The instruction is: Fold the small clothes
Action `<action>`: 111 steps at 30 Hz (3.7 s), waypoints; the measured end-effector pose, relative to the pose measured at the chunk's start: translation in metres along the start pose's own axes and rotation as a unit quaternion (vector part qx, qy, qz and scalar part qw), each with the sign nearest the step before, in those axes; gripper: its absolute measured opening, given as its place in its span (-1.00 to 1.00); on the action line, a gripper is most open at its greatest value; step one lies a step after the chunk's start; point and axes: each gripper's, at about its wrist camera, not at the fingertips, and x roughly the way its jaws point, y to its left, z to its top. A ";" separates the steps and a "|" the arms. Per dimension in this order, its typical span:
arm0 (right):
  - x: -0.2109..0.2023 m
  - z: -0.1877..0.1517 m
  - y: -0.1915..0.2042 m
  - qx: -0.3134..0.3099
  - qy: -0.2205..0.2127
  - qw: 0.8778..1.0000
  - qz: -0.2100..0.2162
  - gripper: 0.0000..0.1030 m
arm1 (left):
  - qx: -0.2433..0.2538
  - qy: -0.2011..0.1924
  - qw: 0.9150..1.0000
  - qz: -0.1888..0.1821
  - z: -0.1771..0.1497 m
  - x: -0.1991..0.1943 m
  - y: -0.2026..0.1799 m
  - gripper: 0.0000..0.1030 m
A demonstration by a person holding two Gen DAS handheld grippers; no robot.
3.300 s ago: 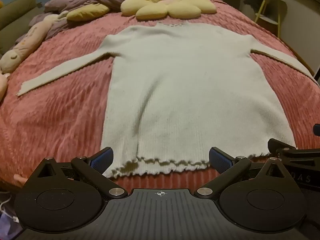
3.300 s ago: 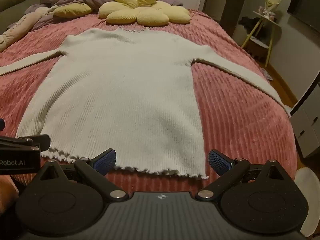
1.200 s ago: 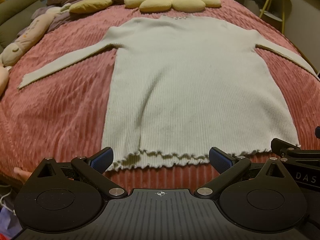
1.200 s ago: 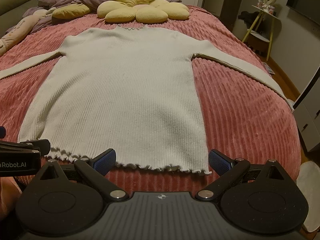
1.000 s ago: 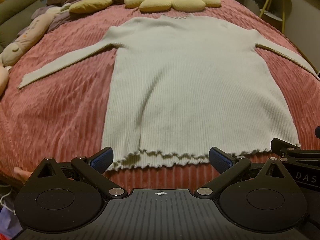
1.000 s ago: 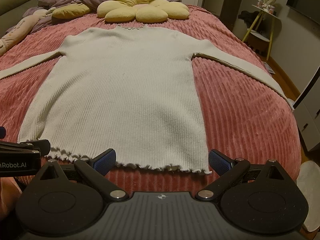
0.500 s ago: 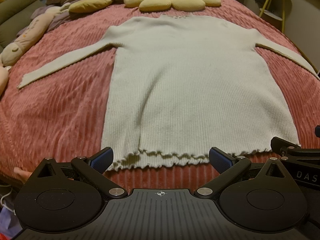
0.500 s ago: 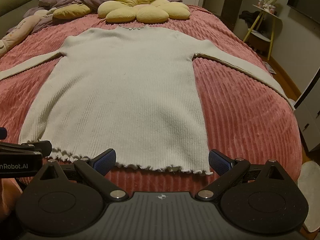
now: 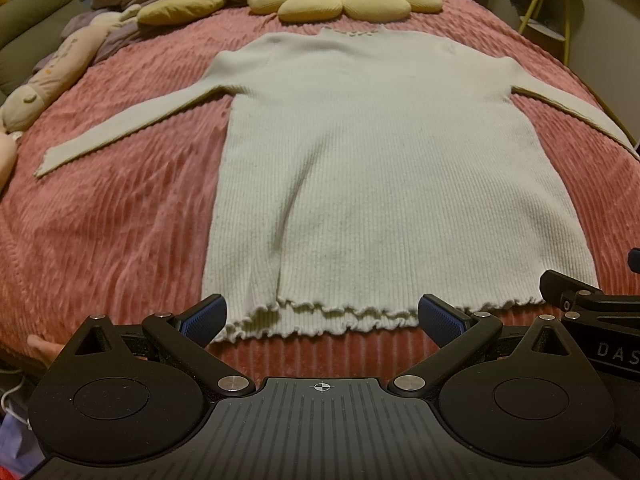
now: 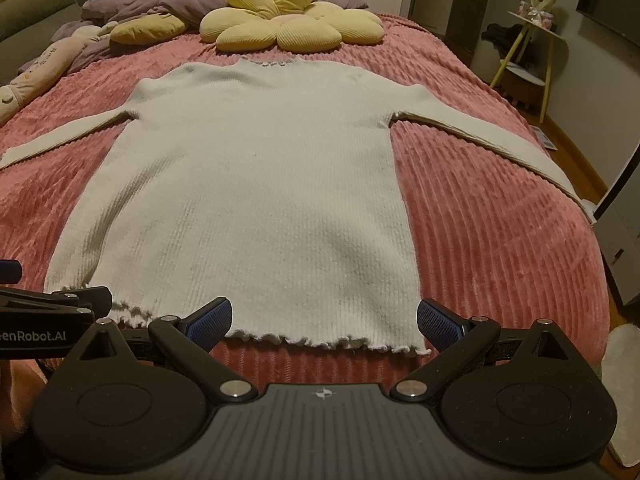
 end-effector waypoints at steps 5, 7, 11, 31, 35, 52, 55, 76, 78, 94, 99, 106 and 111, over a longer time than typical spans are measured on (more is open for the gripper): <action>-0.002 0.001 -0.001 0.005 -0.010 1.000 0.009 0.92 | -0.001 0.001 1.000 0.001 -0.001 0.002 0.000 1.00; -0.003 0.001 -0.001 0.007 -0.015 1.000 0.011 0.92 | -0.001 0.001 1.000 0.001 -0.002 0.002 0.000 1.00; -0.002 0.002 -0.001 0.009 -0.014 1.000 0.007 0.92 | -0.001 0.002 1.000 0.001 -0.001 0.003 0.000 1.00; 0.008 -0.001 -0.012 0.047 0.001 0.997 0.063 0.92 | 0.002 0.023 1.000 -0.001 0.002 0.012 -0.002 1.00; 0.017 -0.002 -0.020 0.070 0.011 0.993 0.093 0.92 | 0.002 0.032 0.999 -0.002 0.004 0.019 -0.003 1.00; 0.115 0.041 -0.292 0.468 -0.129 0.873 0.039 0.35 | -0.031 0.008 0.998 0.047 0.087 0.096 0.000 1.00; 0.140 0.033 -0.339 0.543 -0.125 0.829 0.034 0.07 | -0.031 0.009 0.998 0.060 0.093 0.112 -0.004 1.00; 0.163 0.111 -0.336 0.398 -0.182 0.894 -0.096 -0.88 | -0.057 0.038 0.998 0.011 0.099 0.133 0.014 1.00; 0.154 0.139 -0.294 0.312 -0.206 0.923 -0.091 -0.88 | -0.057 0.018 0.998 0.003 0.102 0.126 0.019 1.00; 0.201 0.177 -0.024 -0.103 -0.154 0.982 0.030 0.07 | -0.110 -0.063 0.982 -0.142 0.174 0.124 0.063 1.00; 0.167 0.154 -0.070 -0.002 -0.165 0.985 0.053 0.16 | -0.120 -0.041 0.957 -0.261 0.224 0.173 0.019 0.96; 0.145 0.111 -0.132 0.120 -0.155 0.978 0.070 0.16 | -0.122 0.022 0.950 -0.286 0.269 0.247 -0.032 0.55; 0.155 0.103 -0.149 0.149 -0.145 0.976 0.070 0.16 | -0.133 0.058 0.940 -0.309 0.271 0.267 -0.053 -0.20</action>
